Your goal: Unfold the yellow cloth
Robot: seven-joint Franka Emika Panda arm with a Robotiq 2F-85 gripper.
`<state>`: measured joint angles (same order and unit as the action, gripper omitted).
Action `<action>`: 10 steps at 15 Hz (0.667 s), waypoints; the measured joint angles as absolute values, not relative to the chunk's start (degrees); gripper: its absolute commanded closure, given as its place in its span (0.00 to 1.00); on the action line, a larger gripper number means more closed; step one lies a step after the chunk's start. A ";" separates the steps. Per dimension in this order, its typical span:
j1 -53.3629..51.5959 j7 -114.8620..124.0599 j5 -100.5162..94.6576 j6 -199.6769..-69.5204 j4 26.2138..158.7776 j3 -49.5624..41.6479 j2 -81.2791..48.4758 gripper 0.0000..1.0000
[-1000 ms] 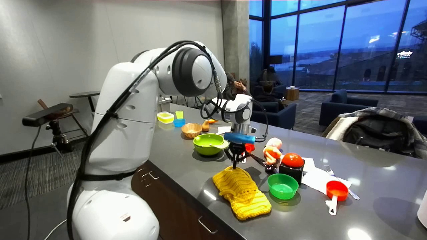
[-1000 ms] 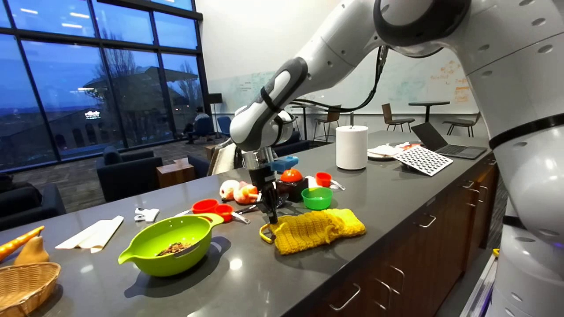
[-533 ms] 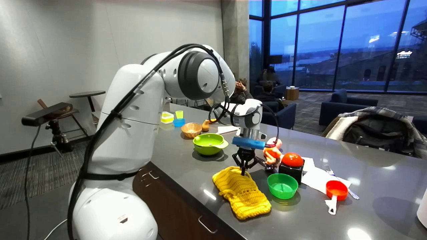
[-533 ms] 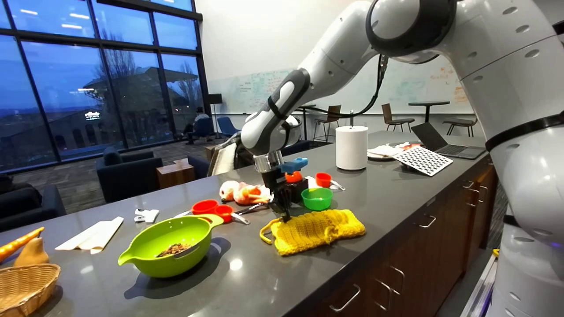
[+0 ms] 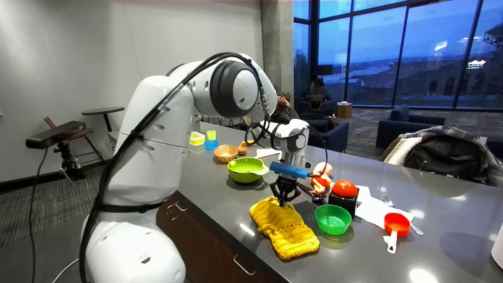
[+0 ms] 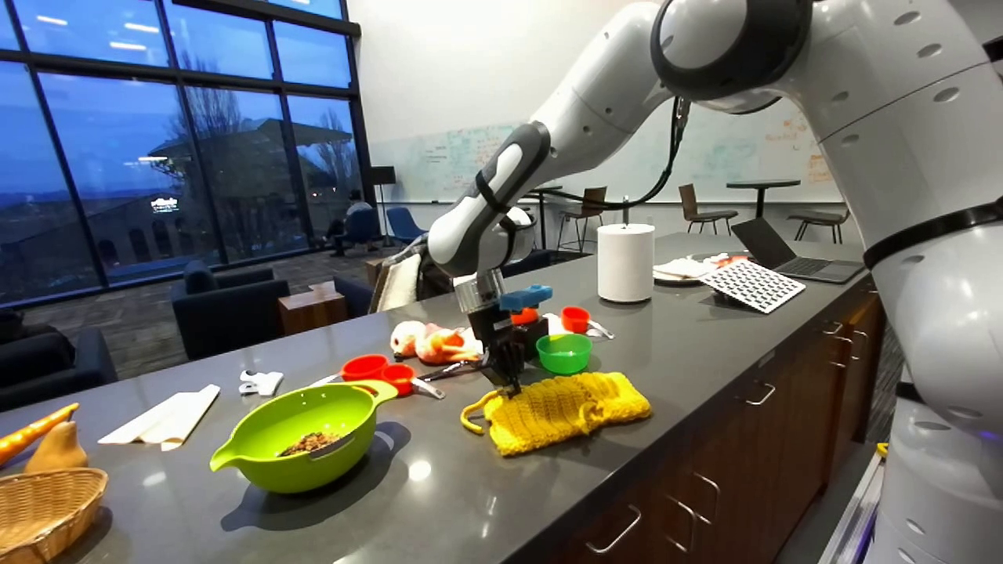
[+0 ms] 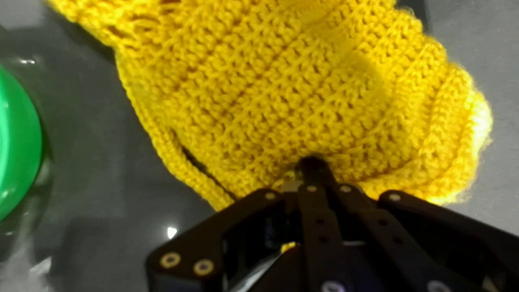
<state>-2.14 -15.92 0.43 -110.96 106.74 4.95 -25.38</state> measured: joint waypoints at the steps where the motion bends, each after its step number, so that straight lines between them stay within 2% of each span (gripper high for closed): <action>1: -2.14 -15.51 0.67 -110.60 107.03 4.95 -25.38 1.00; 10: -2.84 -15.75 2.28 -109.40 107.19 7.12 -25.20 1.00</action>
<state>-2.84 -15.75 2.28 -109.40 107.19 7.12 -25.20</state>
